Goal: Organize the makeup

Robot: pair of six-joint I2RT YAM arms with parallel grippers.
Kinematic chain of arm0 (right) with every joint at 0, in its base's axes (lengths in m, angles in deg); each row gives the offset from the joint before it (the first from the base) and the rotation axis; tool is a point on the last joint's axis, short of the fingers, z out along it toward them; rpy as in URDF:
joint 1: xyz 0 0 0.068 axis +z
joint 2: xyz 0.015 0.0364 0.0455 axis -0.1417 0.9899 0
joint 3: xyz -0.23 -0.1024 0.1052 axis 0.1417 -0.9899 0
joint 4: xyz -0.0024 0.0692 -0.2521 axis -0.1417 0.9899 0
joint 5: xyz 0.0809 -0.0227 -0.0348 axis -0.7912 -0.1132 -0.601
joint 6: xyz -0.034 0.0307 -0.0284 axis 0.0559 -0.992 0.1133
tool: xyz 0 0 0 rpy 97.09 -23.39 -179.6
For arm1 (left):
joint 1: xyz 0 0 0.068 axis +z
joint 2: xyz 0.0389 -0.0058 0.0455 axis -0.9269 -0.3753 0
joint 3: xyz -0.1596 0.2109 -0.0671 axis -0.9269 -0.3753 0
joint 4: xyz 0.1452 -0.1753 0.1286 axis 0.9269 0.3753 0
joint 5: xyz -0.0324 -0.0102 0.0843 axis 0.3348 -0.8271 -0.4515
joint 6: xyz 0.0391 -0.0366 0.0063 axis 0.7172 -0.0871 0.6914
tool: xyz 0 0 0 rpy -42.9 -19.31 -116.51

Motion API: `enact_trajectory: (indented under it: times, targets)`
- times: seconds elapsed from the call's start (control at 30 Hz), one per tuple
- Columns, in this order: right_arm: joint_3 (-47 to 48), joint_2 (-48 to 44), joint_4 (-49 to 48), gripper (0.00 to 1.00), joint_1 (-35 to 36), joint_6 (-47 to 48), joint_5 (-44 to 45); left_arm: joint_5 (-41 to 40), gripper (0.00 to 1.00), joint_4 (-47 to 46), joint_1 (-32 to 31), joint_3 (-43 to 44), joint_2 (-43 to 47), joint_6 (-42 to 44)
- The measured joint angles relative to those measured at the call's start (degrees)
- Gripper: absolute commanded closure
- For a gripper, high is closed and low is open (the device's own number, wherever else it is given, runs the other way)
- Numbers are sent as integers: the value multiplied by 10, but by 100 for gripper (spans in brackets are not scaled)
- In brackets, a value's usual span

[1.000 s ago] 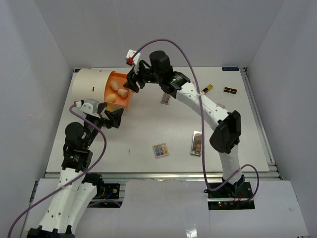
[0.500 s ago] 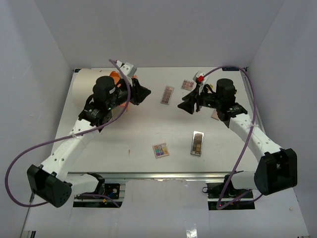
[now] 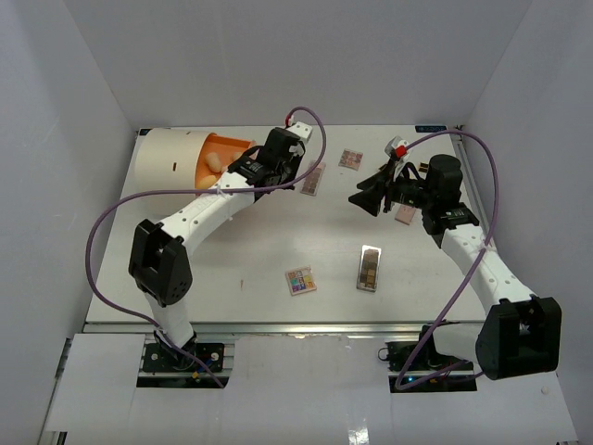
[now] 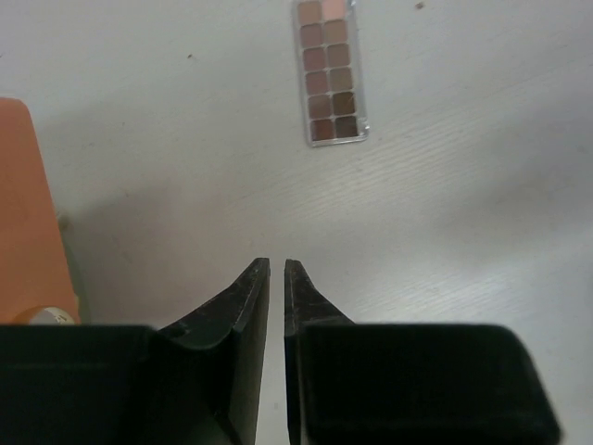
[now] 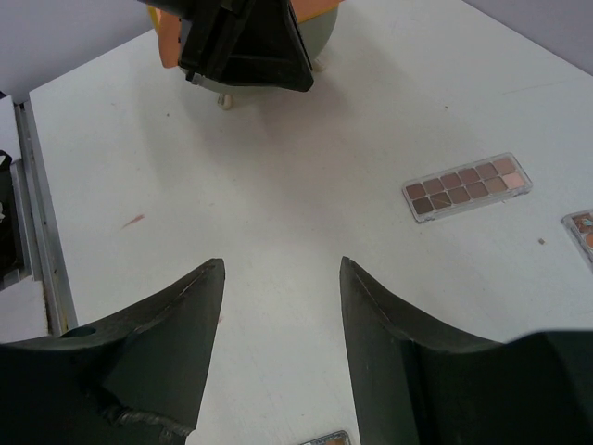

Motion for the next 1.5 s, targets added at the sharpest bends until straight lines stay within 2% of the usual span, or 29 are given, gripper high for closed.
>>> enact_trajectory:
  times: [0.17, 0.3, 0.53, 0.67, 1.23, 1.5]
  targets:
    - [-7, 1, -4, 41, -6, -2, -5, -81, 70, 25, 1, 9, -24, 40]
    - [-7, 4, -7, 41, -9, -2, -8, -135, 60, 29, 1, 10, -27, 67]
    - [-7, 12, -9, 41, -10, -2, -11, -202, 19, 28, 7, 10, -28, 96]
    - [-7, 14, -10, 41, -10, -3, -13, -228, 4, 23, 14, 10, -28, 107]
    - [-7, 14, -11, 40, -20, -5, -23, -244, 2, 0, 96, 10, -28, 116]
    - [-7, 14, -11, 41, -22, -9, -26, -241, 2, -1, 113, 10, -28, 111]
